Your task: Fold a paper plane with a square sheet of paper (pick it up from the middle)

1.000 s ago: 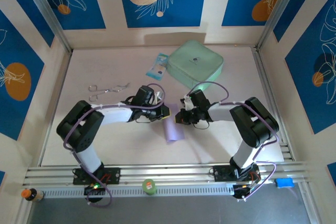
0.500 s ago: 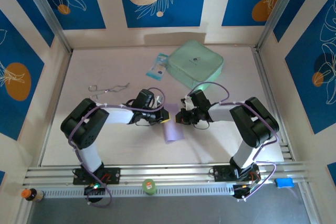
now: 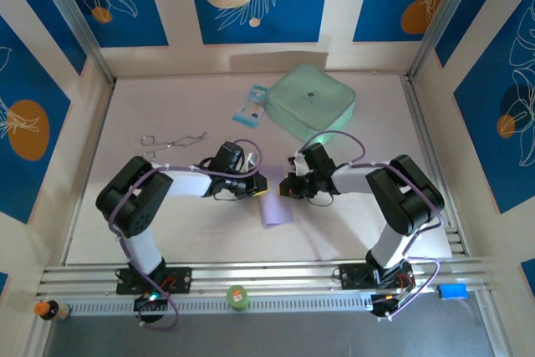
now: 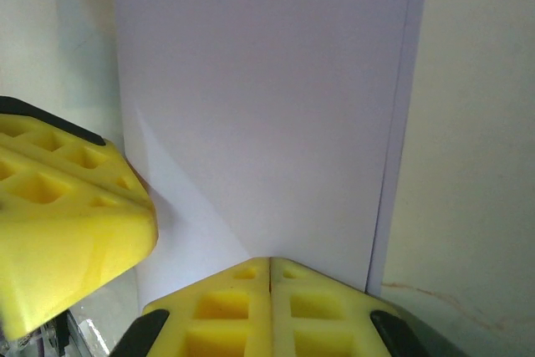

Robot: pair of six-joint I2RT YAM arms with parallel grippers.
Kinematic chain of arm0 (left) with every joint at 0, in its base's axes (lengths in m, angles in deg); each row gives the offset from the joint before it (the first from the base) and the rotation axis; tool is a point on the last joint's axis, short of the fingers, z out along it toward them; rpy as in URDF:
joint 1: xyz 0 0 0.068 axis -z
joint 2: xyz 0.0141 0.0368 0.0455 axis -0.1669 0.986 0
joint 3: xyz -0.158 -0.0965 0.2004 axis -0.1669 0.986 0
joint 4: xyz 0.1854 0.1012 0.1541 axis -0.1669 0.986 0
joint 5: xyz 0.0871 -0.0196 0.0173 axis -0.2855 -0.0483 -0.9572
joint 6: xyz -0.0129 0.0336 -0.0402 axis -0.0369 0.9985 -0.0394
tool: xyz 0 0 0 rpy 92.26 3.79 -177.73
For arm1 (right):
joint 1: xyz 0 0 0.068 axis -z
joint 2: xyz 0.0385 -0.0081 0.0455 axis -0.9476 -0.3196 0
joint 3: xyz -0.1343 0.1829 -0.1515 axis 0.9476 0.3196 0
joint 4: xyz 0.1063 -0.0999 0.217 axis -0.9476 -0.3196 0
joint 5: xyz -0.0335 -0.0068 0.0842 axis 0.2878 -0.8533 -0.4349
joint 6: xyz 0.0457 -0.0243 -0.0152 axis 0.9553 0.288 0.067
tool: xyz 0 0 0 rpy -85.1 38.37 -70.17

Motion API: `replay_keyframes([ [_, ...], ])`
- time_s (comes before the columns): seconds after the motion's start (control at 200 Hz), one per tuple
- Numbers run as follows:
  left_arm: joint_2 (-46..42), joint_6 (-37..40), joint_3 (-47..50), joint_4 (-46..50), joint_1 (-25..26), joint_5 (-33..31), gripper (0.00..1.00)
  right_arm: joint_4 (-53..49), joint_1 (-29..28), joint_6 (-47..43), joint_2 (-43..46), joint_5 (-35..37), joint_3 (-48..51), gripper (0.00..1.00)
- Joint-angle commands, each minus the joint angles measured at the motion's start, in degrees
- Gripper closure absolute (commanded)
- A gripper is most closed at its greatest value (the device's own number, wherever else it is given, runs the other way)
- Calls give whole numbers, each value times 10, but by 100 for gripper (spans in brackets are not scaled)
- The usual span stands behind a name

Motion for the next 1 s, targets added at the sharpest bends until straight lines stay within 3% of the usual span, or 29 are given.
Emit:
replay_keyframes([
  [0.0, 5, 18, 1, 13, -7, -5, 91, -46, 4, 2, -12, 27, 19, 100],
  [0.49, 39, 54, 40, 47, -8, -39, 94, -44, 4, 7, -12, 34, 29, 100],
  [0.785, -6, 59, -33, 90, -12, -22, 91, -49, 4, 7, -6, 40, 30, 100],
  [0.995, 29, 71, -49, 81, -26, -4, 91, -44, 4, 8, -10, 39, 32, 100],
])
